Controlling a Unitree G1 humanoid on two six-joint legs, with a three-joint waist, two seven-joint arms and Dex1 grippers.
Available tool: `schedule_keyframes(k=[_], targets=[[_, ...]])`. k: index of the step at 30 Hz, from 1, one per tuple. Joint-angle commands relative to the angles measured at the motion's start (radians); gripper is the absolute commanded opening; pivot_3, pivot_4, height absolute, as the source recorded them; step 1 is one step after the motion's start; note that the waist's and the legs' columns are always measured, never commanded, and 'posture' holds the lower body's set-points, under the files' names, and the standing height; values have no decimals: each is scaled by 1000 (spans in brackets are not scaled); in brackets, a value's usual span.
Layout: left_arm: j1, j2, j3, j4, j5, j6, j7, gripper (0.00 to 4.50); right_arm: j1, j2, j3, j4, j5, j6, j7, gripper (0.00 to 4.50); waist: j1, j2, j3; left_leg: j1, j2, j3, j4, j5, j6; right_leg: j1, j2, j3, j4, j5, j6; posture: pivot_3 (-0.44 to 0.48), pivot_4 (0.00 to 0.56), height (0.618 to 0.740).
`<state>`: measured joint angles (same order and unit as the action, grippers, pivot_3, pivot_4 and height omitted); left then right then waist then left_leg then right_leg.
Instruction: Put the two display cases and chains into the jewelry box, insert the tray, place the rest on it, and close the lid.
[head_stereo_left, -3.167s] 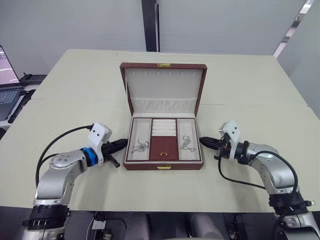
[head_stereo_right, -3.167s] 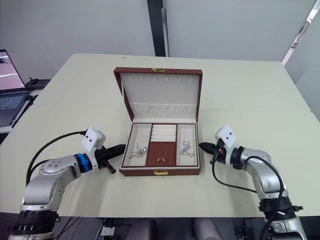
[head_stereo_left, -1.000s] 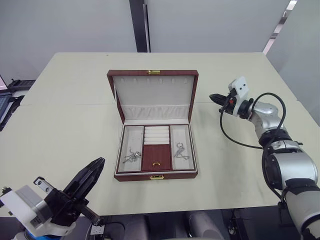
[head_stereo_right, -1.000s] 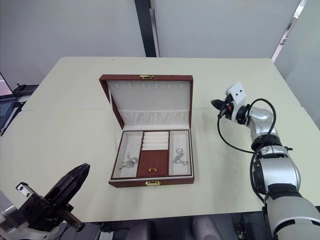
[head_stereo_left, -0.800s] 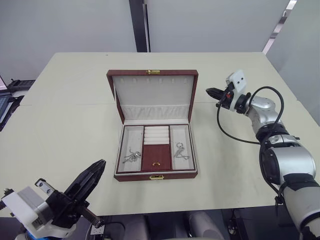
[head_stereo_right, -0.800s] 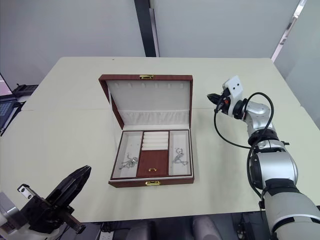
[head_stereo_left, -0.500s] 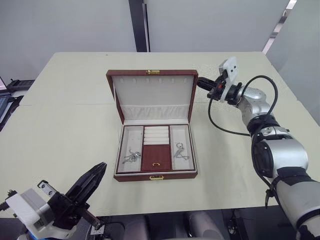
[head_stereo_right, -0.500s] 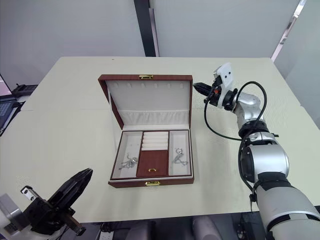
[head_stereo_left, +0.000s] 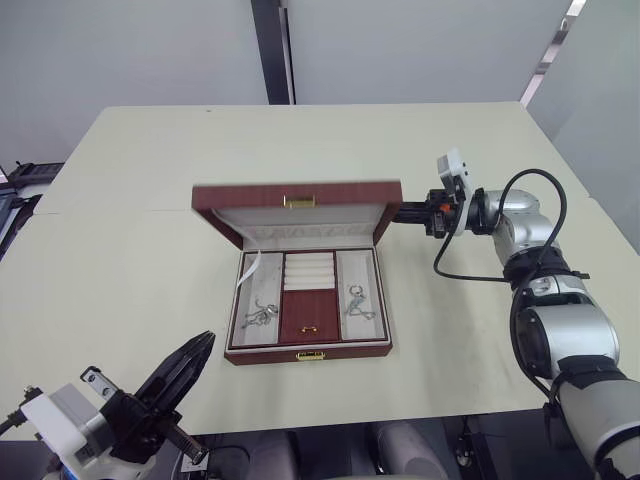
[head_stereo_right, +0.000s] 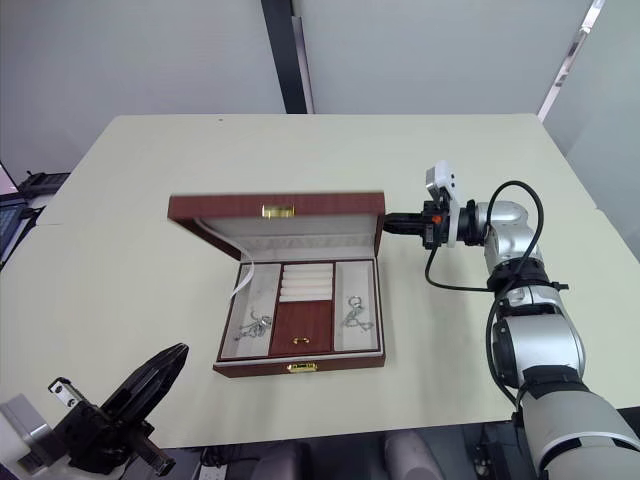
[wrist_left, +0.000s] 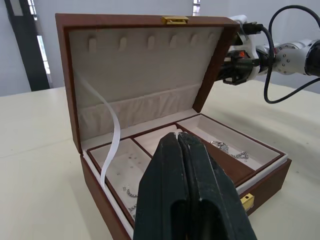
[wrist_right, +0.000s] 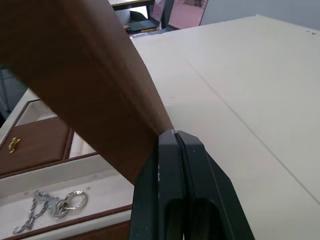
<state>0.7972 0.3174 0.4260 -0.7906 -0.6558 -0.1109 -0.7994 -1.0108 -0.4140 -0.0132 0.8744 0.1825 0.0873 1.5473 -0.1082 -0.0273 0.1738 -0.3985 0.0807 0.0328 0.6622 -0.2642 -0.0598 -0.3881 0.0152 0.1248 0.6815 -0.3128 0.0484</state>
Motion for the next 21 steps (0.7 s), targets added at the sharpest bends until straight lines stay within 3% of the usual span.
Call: schedule_keyframes(k=[1, 7, 11, 15, 21], targets=[[0, 17, 3, -27, -16, 10, 20, 0, 35, -27, 16, -117, 27, 35, 37, 20, 0, 0, 0, 0, 0, 0, 0, 0, 0, 0, 0, 0, 0, 0, 0, 0, 150, 740], [10, 38, 5, -54, -29, 66, 76, 0, 60, -40, 1, -147, 32, 42, -26, 20, -1, 0, 0, 0, 0, 0, 0, 0, 0, 0, 0, 0, 0, 0, 0, 0, 150, 740], [-40, 99, 38, -46, -47, 157, 146, 0, 81, -59, -10, -168, 28, 23, -94, 20, 1, 0, 0, 0, 0, -1, 0, 0, 0, 0, 0, 0, 0, 0, 0, 0, 150, 740], [-173, 167, 75, 22, -60, 234, 215, 1160, 159, -97, -57, -272, 66, 68, -166, 813, 11, 0, 0, 0, 0, -2, 0, 0, 0, 0, 0, -2, 1, 0, 0, 0, 150, 740], [-396, 288, 111, 242, -56, 341, 225, 3055, 313, -182, -116, -383, 112, 97, -233, 2479, 25, 1, 0, 0, 0, -2, 0, 0, 0, 1, 0, -2, 0, 0, 0, 0, 150, 740]])
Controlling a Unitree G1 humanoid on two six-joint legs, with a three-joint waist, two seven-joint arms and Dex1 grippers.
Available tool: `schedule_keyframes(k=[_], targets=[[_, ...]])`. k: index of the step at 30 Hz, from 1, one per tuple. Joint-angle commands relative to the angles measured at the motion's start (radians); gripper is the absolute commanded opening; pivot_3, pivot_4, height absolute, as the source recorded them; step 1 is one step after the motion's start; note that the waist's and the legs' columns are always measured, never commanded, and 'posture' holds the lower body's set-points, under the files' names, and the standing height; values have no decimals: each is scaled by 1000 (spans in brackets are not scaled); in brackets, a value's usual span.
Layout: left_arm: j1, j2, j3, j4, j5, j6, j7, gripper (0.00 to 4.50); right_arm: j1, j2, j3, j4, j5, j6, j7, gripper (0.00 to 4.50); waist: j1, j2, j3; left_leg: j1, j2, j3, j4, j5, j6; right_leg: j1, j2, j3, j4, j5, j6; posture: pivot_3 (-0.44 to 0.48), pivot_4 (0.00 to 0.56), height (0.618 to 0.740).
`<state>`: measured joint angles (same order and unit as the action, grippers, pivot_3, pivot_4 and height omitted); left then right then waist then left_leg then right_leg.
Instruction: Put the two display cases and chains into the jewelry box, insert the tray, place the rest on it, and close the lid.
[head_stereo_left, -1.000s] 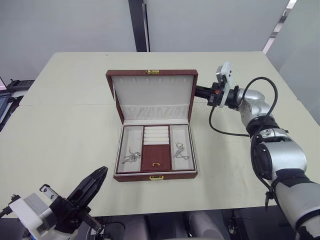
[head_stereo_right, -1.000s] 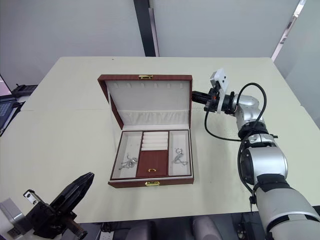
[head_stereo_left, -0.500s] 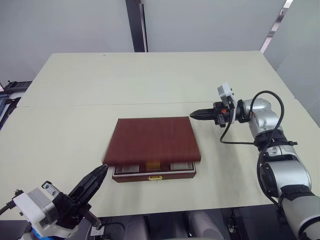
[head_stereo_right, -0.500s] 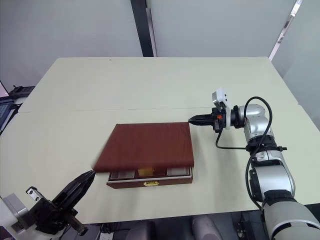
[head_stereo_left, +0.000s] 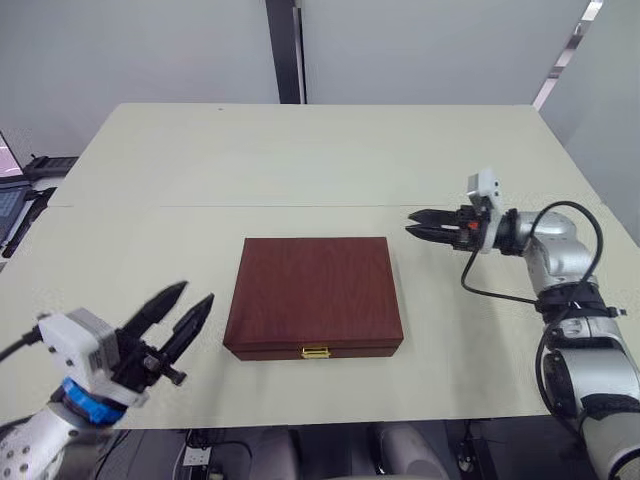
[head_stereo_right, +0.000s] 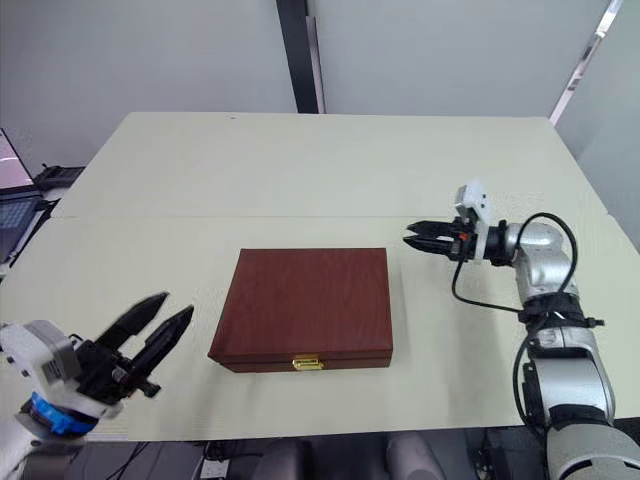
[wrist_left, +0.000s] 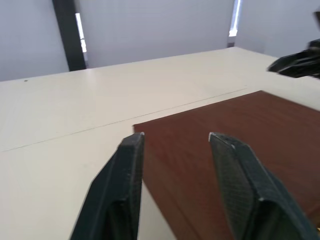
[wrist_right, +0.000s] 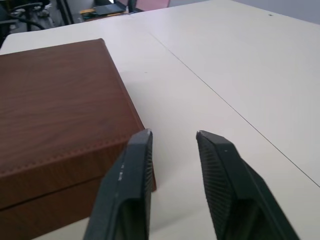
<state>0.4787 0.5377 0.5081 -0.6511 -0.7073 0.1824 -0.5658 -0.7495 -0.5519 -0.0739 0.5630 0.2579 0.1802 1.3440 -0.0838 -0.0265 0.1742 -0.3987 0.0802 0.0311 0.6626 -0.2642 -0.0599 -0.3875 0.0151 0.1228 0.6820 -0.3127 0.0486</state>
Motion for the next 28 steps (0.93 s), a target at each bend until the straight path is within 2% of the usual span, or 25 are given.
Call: schedule_keyframes(k=[1, 5, 6, 7, 12, 15, 21, 28], targets=[[-135, 97, 26, 180, 10, 66, -14, 3378, 92, -60, -75, -94, 44, 3, -48, 2788, 4, 0, 0, 0, 0, 0, 0, 0, 0, 0, 0, 0, 0, 0, 0, 0, 150, 740], [-256, 192, -31, 375, 55, 140, -78, 4500, 217, -89, -111, -169, 47, -22, -118, 4027, 2, 1, 0, 0, 0, -2, 0, 0, 0, 0, 1, -2, 1, 0, 0, 0, 150, 740], [-288, 200, -46, 420, 73, 132, -94, 4500, 250, -96, -110, -185, 40, -31, -133, 4375, 1, 1, 0, 0, 0, 0, 0, 0, 0, 0, 0, 0, 1, 0, 0, 0, 150, 740], [-311, 203, -53, 453, 85, 127, -107, 4500, 273, -101, -108, -200, 37, -36, -145, 4442, 0, 1, 0, 0, -1, 0, 0, 0, 0, 0, 0, 0, 1, 0, 0, 0, 150, 740], [-458, 205, -86, 699, 165, 60, -171, 4500, 390, -107, -133, -262, 38, -51, -235, 4442, 0, 1, 0, 0, 0, 0, 0, 0, 0, -1, 1, -1, 2, 0, 0, 0, 150, 740], [-502, 206, -93, 789, 179, 37, -233, 4500, 420, -117, -147, -265, 46, -55, -265, 4442, 0, 1, 0, 0, 0, 0, 0, 0, 0, -1, 1, -1, 2, 0, 0, 0, 150, 740], [-523, 213, -101, 831, 222, -4, -292, 4500, 451, -147, -154, -280, 64, -48, -272, 4442, 3, 1, 0, 0, 0, 0, 0, 0, 0, 0, 0, -1, 1, 0, 1, 0, 150, 740], [-545, 224, -90, 833, 255, 7, -283, 4500, 459, -156, -159, -296, 79, -28, -287, 4442, 3, 1, 0, 0, 0, 0, 0, 0, 0, 0, 0, 0, 2, 1, 1, 0, 150, 740]])
